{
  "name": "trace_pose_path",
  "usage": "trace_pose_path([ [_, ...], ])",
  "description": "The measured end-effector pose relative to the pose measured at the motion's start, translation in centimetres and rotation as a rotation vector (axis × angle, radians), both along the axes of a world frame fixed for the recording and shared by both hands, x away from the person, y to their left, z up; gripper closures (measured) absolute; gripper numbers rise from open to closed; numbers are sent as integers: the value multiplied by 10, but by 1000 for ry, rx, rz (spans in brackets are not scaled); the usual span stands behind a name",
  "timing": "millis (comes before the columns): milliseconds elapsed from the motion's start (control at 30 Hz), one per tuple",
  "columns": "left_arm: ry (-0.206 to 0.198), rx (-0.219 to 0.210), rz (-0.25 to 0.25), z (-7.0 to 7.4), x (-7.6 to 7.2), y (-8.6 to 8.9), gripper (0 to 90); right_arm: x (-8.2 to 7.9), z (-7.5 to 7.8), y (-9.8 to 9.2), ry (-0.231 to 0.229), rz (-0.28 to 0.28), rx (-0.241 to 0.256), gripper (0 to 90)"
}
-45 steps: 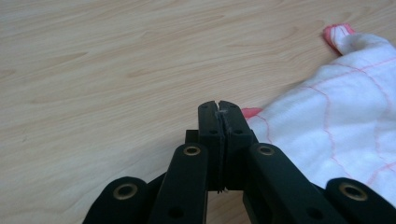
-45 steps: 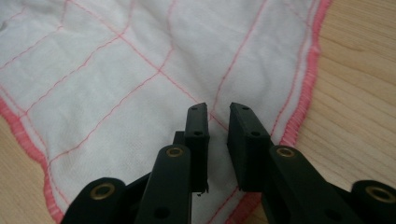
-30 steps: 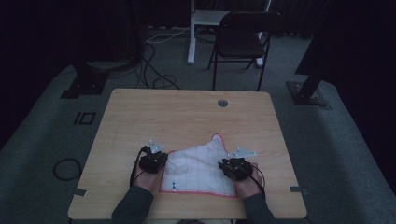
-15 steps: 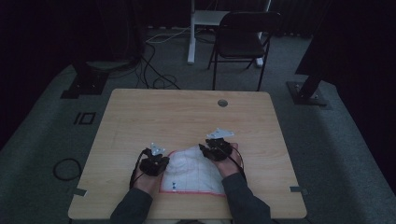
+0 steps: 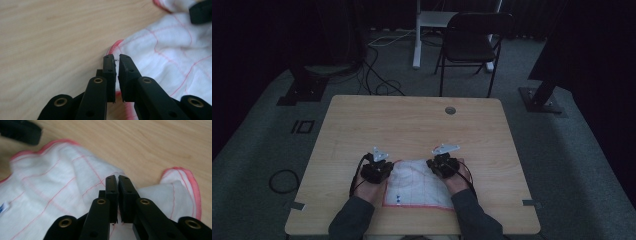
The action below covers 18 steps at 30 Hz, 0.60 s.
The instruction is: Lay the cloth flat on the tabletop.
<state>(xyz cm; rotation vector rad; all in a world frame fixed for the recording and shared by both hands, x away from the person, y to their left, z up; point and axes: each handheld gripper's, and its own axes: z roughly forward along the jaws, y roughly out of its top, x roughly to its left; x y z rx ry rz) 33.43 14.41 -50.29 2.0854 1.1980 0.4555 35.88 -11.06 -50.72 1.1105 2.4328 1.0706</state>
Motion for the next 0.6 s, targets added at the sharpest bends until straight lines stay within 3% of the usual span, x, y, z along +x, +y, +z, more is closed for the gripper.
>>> trace_pose_path([
  [300,-20,39,-54,10,25,-28,742,-26,-9,-6,-22,24,16,884],
  [433,5,89,-103,3,43,-50,693,-32,-14,-4,-19,36,10,883],
  [600,71,105,-96,-9,56,-57,630,-36,-15,-2,-29,45,-5,883],
])
